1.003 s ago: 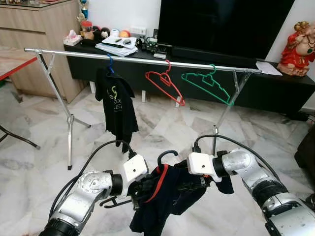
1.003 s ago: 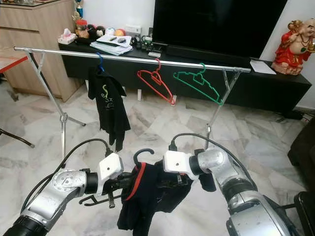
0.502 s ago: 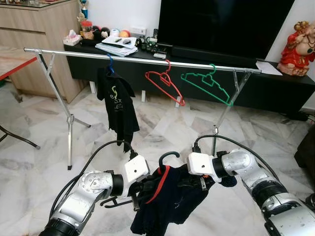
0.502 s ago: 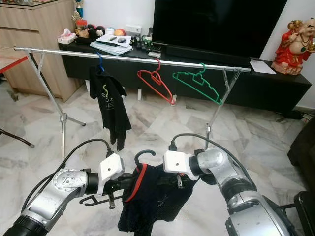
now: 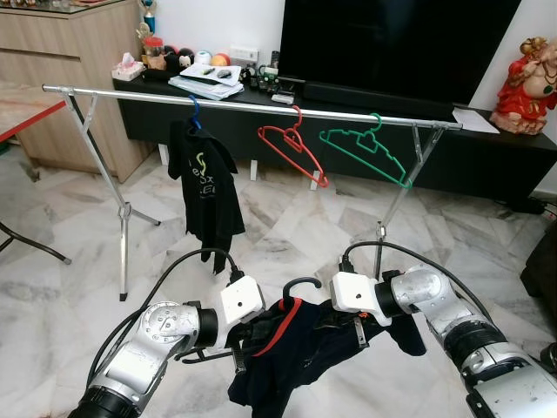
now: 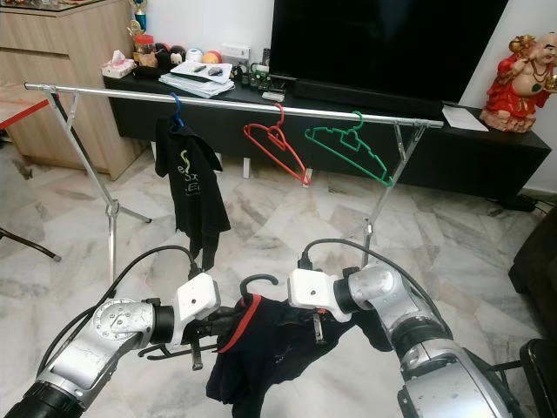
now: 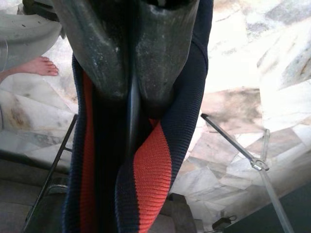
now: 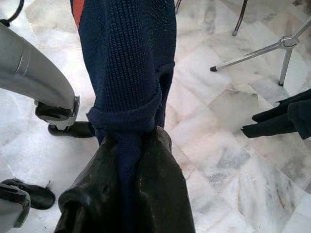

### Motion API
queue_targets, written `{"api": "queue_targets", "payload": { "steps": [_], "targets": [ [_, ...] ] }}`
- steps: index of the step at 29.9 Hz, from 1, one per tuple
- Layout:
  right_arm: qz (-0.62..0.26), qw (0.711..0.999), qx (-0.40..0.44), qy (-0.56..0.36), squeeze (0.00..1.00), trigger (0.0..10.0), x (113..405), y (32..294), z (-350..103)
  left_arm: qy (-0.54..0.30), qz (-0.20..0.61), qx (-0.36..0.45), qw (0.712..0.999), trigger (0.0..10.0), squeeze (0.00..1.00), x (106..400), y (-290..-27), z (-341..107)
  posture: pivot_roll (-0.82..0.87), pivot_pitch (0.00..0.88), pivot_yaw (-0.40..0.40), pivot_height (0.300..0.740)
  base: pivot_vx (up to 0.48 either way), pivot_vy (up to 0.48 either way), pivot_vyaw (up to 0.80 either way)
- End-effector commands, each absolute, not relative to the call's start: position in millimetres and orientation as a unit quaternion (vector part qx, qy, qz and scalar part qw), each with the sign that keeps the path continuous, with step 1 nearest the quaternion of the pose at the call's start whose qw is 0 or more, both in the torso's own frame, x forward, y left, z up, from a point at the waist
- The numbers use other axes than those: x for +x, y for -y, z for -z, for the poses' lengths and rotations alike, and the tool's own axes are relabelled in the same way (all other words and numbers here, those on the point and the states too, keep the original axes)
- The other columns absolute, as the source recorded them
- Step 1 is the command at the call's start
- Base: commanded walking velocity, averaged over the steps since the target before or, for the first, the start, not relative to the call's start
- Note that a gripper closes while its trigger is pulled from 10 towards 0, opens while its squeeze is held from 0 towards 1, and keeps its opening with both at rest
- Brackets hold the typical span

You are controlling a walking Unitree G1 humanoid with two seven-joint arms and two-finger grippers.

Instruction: Hang hanger

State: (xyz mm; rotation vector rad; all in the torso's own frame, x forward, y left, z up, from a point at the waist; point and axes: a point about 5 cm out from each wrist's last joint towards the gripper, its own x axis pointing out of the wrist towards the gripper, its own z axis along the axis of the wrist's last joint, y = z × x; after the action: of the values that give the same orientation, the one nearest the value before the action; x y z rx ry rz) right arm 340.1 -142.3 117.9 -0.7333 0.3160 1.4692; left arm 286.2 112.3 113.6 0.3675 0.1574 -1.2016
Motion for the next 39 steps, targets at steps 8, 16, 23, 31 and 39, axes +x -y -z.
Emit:
{"api": "queue_targets", "payload": {
  "steps": [8, 16, 23, 31, 39],
  "targets": [
    [-0.656, 0.675, -0.305, -0.143, 0.00, 0.0, 338, 142, -116, -0.039, 0.560, 0.183, 0.807, 10.0, 0.00, 293, -106, -129, 0.13, 0.023, -0.108, 0.740, 0.000, 0.000, 0.00],
    [-0.662, 0.670, -0.298, -0.155, 0.00, 0.0, 336, 143, -113, -0.070, 0.541, 0.201, 0.814, 10.0, 0.00, 298, -114, -124, 0.13, 0.031, -0.109, 0.740, 0.000, 0.000, 0.00],
    [-0.665, 0.668, -0.294, -0.159, 0.00, 0.0, 336, 144, -112, -0.059, 0.539, 0.209, 0.814, 10.0, 0.05, 302, -117, -129, 0.13, 0.033, -0.110, 0.740, 0.000, 0.000, 0.00],
    [-0.646, 0.672, -0.313, -0.183, 0.00, 0.0, 336, 149, -106, -0.065, 0.546, 0.215, 0.807, 10.0, 1.00, 301, -120, -129, 0.13, 0.040, -0.112, 0.740, 0.000, 0.000, 0.00],
    [-0.636, 0.673, -0.320, -0.201, 0.00, 0.0, 334, 155, -100, -0.077, 0.545, 0.230, 0.802, 10.0, 1.00, 301, -131, -130, 0.13, 0.043, -0.112, 0.740, 0.000, 0.000, 0.00]
  ]
}}
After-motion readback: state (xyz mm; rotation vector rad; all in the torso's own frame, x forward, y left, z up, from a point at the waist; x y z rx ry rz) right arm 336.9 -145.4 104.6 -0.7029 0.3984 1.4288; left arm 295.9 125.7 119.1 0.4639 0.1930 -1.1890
